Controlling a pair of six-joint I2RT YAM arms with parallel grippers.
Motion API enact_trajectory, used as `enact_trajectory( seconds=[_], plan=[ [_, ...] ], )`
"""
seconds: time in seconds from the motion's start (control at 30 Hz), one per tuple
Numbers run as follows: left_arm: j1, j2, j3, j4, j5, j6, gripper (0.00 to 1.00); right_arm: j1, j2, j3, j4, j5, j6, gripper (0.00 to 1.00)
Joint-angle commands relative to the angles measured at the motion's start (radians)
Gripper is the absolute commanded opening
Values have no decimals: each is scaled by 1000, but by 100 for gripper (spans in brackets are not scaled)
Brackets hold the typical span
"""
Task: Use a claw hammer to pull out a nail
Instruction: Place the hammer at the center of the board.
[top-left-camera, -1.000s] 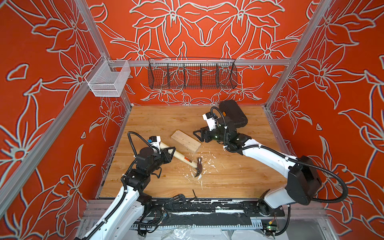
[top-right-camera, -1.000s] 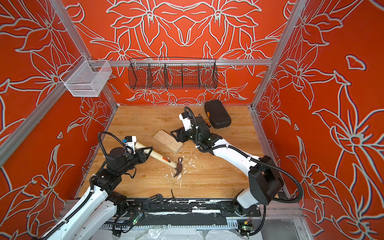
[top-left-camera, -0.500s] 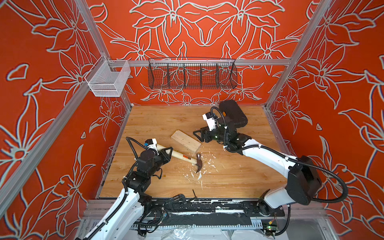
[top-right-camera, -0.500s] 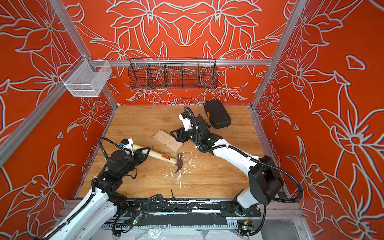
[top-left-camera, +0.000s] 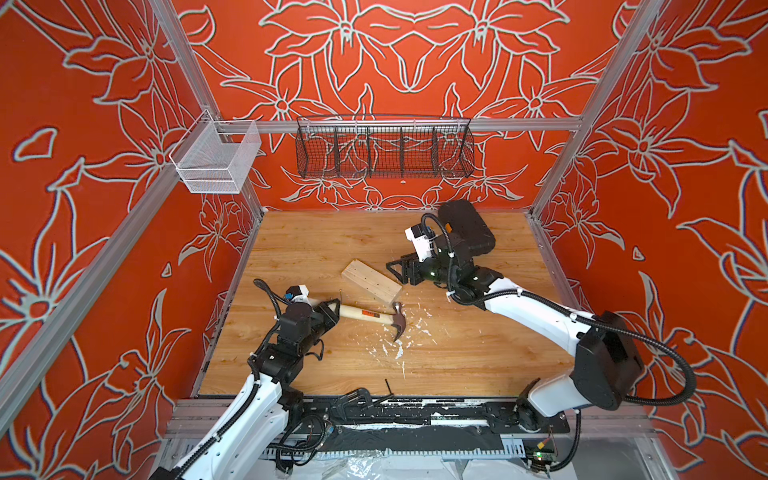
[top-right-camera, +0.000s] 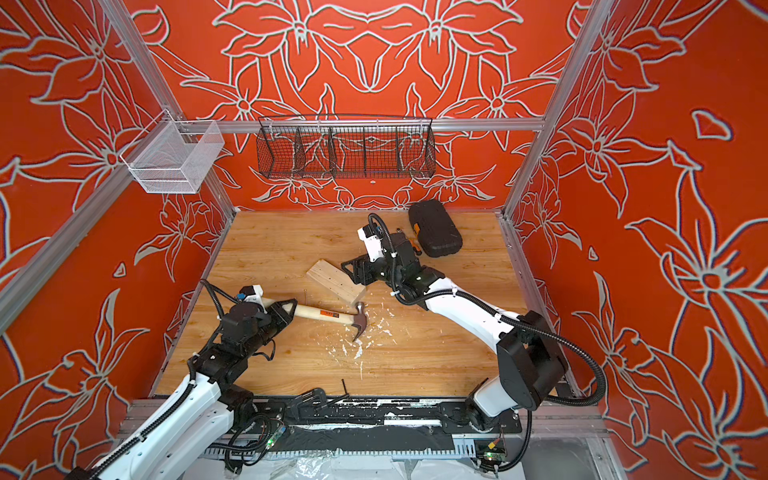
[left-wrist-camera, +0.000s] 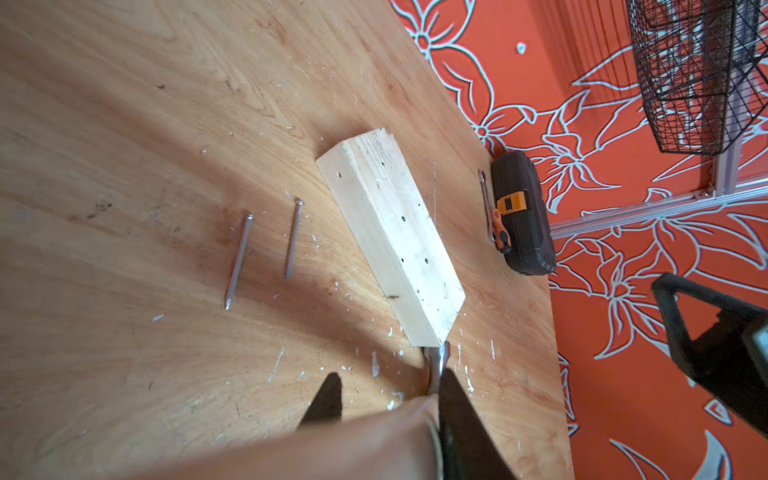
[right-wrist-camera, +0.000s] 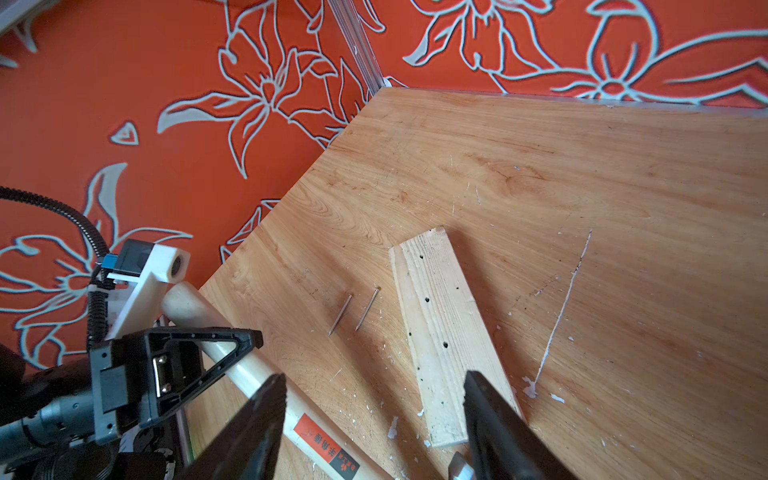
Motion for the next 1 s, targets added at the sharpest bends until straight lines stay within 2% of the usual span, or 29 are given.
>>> enact_trajectory(
  seconds=[0.0,0.13,0.43,0.7,0.97],
  plan=[
    [-1,7,-72,-223,-59,91,36,-5,-7,2,-6,-1,9,69],
    [-1,-28,-104,-227,-58,61,43,-5,-10,2,-5,-2,8,69],
    [0,-128,-169,-275,-67,-23,44,-5,-16,2,-7,-2,10,69],
    [-1,-229,-207,-318,-71,-66,51,-5,-13,2,-5,-6,13,69],
    [-1,-199,-182,-297,-63,-59,58,-5,-14,-1,-5,-3,13,69]
  ],
)
